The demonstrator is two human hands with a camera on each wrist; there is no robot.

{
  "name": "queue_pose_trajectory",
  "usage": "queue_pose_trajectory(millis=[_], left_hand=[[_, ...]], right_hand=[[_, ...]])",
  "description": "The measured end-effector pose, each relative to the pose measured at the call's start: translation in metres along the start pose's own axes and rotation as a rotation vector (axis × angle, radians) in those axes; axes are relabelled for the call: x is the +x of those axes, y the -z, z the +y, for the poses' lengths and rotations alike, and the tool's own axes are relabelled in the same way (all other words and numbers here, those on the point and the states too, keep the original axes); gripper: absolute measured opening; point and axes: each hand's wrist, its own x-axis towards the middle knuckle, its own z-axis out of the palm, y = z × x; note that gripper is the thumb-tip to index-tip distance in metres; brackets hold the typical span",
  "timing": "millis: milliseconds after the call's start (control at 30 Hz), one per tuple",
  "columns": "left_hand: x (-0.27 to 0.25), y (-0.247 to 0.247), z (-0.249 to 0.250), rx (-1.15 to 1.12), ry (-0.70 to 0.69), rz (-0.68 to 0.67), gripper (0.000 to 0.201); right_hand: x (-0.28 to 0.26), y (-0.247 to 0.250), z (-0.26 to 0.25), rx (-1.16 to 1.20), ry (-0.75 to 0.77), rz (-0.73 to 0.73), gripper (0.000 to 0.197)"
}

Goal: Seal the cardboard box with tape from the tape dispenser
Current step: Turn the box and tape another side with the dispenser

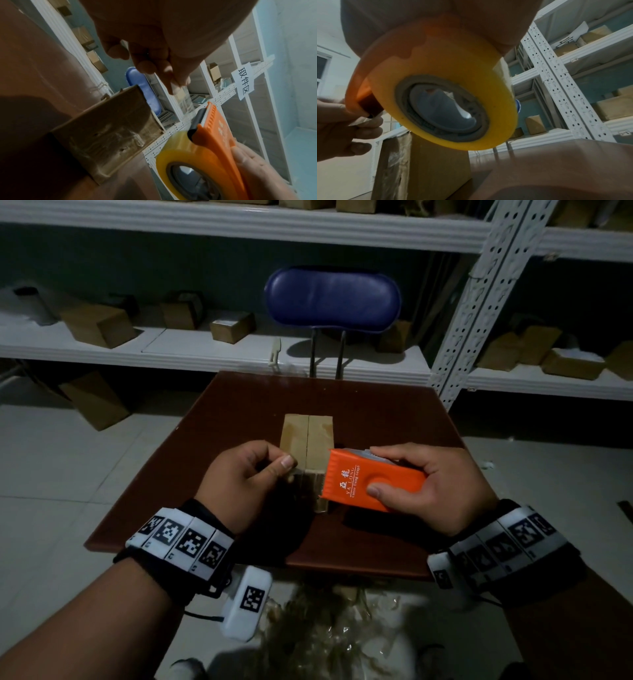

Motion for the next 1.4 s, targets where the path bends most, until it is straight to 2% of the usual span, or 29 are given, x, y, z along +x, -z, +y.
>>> queue_pose_trajectory(millis=[167, 300, 567, 767, 1100, 1400], left_hand=[[-0.002, 0.001, 0.003, -0.118, 0.019, -0.055, 0.005], [-0.002, 0.001, 0.003, -0.032, -0.015, -0.033, 0.008], [0.0, 0.003, -0.003, -0.05, 0.027, -0.036, 0.008], [0.001, 0.021, -0.008, -0.049, 0.073, -0.001, 0.005], [-0.001, 0.024, -0.01, 0.025, 0.089, -0.057, 0.01], [-0.001, 0.027, -0.007, -0.025, 0.129, -0.089, 0.009]], right_hand=[[-0.001, 0.0, -0.001, -0.02, 0.004, 0.004, 0.067], [-0.002, 0.001, -0.002, -0.047, 0.013, -0.019, 0.067], [-0.001, 0.002, 0.004, -0.045, 0.006, -0.02, 0.065], [-0.004, 0.01, 0.012, -0.058, -0.019, 0.042, 0.063], [-0.004, 0.007, 0.017, -0.08, -0.036, 0.015, 0.066], [-0.002, 0.006, 0.023, -0.053, -0.049, -0.014, 0.068]])
